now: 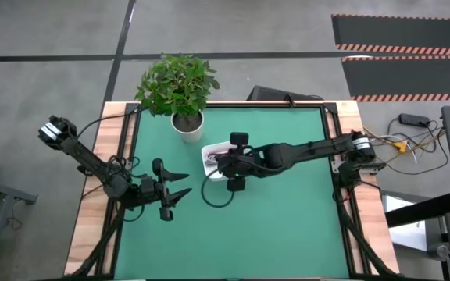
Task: Pick and place USB-C Cables
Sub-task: Put the black charger cable into the white bin
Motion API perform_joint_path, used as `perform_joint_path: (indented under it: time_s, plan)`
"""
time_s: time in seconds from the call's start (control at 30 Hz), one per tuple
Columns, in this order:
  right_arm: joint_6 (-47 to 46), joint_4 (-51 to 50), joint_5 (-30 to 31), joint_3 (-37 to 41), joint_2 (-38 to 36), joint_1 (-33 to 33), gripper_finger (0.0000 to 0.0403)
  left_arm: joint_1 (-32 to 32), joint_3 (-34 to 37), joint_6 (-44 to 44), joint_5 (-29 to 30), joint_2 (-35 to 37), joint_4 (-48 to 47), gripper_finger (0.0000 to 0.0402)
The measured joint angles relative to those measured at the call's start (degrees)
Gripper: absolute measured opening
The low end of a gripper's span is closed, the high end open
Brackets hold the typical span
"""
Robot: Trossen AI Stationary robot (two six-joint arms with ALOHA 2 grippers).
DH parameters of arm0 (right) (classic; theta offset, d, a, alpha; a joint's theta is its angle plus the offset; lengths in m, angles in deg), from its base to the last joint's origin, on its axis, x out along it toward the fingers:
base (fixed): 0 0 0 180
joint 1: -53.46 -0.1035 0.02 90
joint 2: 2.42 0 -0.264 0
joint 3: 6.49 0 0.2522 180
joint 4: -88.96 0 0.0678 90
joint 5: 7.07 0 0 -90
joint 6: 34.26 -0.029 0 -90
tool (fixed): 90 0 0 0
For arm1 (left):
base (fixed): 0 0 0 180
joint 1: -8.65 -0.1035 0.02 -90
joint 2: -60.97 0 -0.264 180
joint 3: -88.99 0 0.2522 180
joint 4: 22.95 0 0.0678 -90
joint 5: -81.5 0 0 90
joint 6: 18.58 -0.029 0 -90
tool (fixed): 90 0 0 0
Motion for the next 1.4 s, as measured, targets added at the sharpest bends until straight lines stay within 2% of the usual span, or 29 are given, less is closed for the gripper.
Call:
perform_joint_path:
  time_s: [0.3, 1.3, 1.4]
  plan:
    - [5.5, -1.8, -3.9, -1.6, 4.2, 2.3, 0.0043, 0.0, 0.0, 0.0, 0.0, 0.0, 0.0, 0.0187]
    - [6.4, -3.1, -4.0, -1.5, 6.3, 3.2, 0.0047, 0.0, 0.1, 0.0, 0.0, -0.1, 0.0, 0.0187]
    - [6.2, -3.1, -6.3, -1.4, 6.3, 3.3, 0.0047, 0.0, 0.1, 0.0, 0.0, -0.1, 0.0, 0.0187]
